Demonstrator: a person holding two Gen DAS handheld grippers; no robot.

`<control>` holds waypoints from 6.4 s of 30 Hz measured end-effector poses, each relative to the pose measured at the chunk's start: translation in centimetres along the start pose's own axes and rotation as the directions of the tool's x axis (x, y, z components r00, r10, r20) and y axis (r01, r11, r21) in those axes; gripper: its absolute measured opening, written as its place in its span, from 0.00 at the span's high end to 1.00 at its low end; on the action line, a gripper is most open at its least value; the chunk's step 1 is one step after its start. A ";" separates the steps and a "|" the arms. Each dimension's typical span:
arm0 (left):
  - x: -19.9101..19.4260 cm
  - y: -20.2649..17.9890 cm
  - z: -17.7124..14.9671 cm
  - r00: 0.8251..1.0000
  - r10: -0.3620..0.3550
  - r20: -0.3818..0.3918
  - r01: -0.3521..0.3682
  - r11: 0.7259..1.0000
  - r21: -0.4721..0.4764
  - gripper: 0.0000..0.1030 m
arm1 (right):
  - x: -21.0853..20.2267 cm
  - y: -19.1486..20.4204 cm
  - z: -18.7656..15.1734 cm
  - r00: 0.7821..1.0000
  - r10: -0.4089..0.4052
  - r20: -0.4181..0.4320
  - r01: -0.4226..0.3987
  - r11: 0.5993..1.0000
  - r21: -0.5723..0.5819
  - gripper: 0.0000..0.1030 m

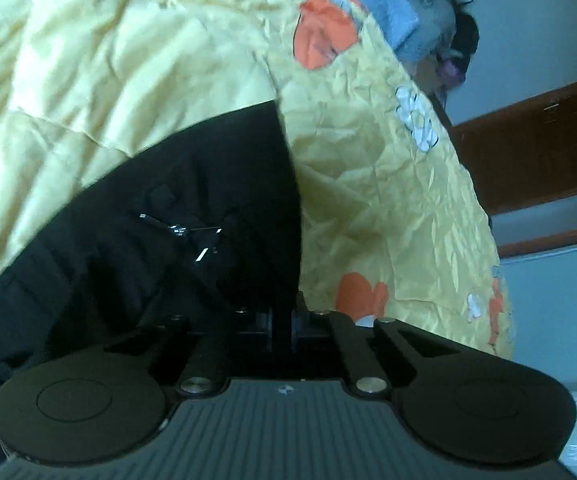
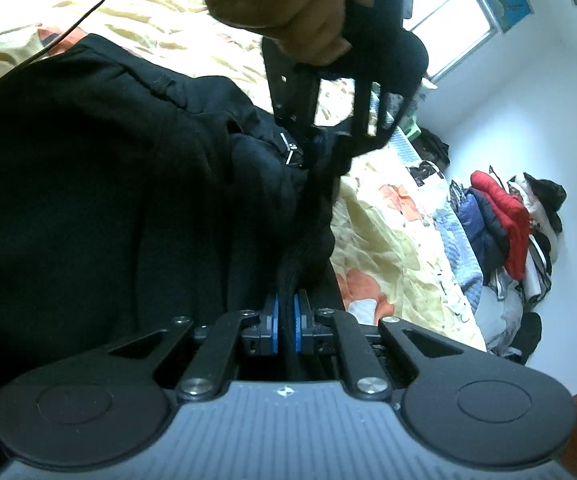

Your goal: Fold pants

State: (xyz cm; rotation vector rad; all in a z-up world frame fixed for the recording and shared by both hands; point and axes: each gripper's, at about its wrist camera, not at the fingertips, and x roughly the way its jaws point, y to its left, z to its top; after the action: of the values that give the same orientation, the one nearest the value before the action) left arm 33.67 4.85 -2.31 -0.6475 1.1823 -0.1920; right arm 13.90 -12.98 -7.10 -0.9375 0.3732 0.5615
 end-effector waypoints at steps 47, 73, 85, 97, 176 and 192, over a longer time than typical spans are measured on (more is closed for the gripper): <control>-15.9 2.3 -24.5 0.924 0.049 0.379 -0.310 0.678 0.666 0.29 | -22.5 6.3 -9.8 0.994 0.112 -0.018 -0.028 0.392 0.920 0.23; -1.9 -5.8 -37.8 0.965 -0.193 0.176 -0.152 0.130 0.980 1.00 | -27.7 4.0 -20.5 0.931 -0.355 -0.079 -0.041 -0.319 0.947 0.94; -5.1 -4.7 -36.7 0.977 -0.212 -0.012 0.054 0.195 0.979 0.78 | -31.4 7.4 -22.0 0.969 -0.206 -0.139 0.062 -0.340 0.938 0.91; 1.2 -7.7 -38.0 0.894 -0.141 0.424 -0.351 0.366 0.862 0.15 | -35.9 -0.3 -34.6 0.896 -0.287 -0.339 0.069 -0.664 0.745 0.08; 1.7 -5.5 -34.5 0.931 -0.121 0.344 -0.225 0.553 0.802 0.00 | -40.1 0.3 -36.3 0.736 -0.313 -0.600 0.386 -0.534 0.752 0.96; 0.2 -6.0 -34.0 0.949 -0.118 0.294 -0.185 0.544 0.819 0.03 | -41.0 2.5 -28.8 0.267 -0.346 -0.900 0.761 -0.497 0.417 0.52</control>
State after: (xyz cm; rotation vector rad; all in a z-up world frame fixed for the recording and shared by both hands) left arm 4.14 -12.59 -6.71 0.2249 0.6449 -0.5682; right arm -22.01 -47.75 -2.65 0.3838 0.2804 -1.1712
